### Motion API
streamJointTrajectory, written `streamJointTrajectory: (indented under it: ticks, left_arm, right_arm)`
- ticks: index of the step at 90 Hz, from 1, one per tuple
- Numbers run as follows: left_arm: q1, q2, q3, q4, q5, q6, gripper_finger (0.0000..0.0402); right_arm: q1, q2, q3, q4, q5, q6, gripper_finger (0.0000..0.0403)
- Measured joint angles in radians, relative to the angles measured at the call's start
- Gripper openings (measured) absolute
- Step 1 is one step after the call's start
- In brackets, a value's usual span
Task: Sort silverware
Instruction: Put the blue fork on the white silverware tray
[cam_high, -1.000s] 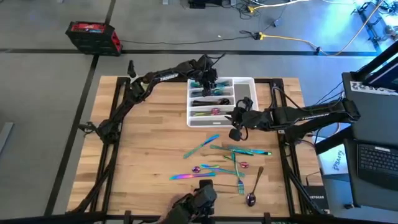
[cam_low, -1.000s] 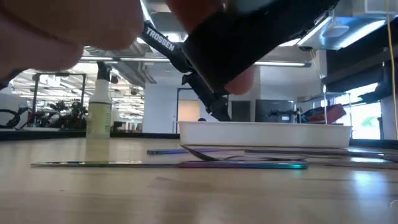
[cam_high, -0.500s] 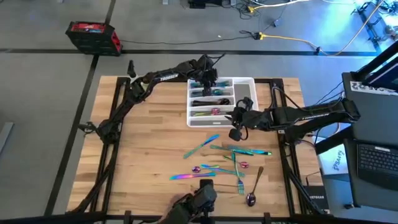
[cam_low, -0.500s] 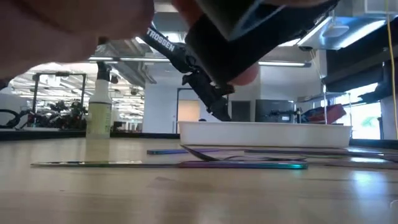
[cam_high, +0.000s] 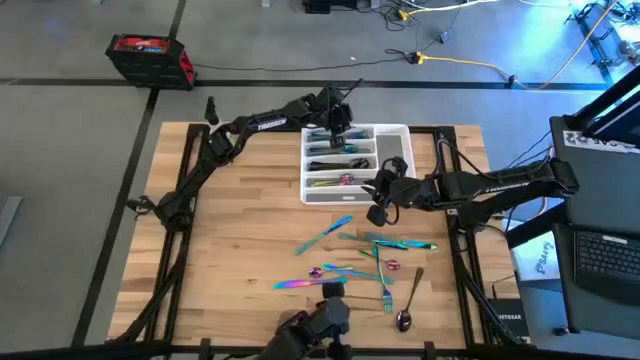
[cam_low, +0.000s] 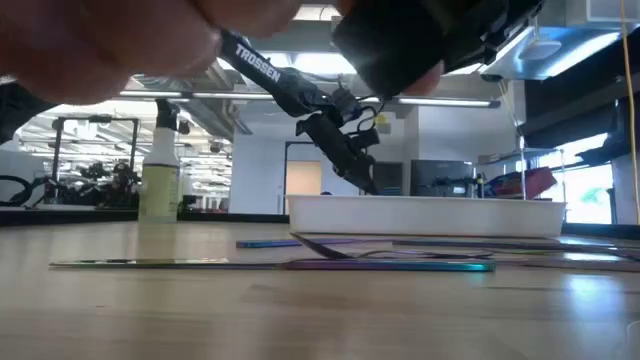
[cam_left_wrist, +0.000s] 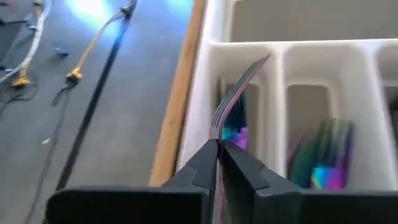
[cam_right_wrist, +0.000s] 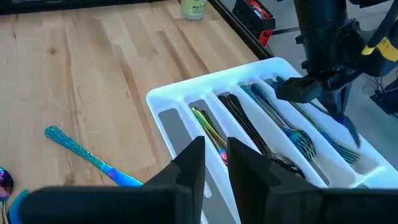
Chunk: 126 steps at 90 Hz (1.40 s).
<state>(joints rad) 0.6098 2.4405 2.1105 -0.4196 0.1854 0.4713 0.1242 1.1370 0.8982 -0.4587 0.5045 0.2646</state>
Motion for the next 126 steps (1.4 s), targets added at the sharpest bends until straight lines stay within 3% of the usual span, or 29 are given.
streamJointTrajectory:
  ticks: [21,68,87,126]
  left_arm:
    - [-0.001,-0.002,0.0,-0.081,0.024,0.005,0.0002]
    - [0.003,-0.003,0.0,-0.086,-0.007,0.04,0.0001]
    - [0.004,-0.003,0.0,-0.075,-0.099,0.068,0.0001]
    - [-0.004,-0.005,-0.025,-0.127,-0.176,0.118,0.0]
  right_arm:
    - [0.0,0.0,0.0,-0.001,0.0,0.0,0.0051]
    - [0.0,0.0,0.0,-0.001,-0.001,0.0,0.0051]
    - [0.0,0.0,0.0,-0.001,-0.001,0.0,0.0051]
    - [0.0,0.0,0.0,-0.004,-0.001,0.0,0.0051]
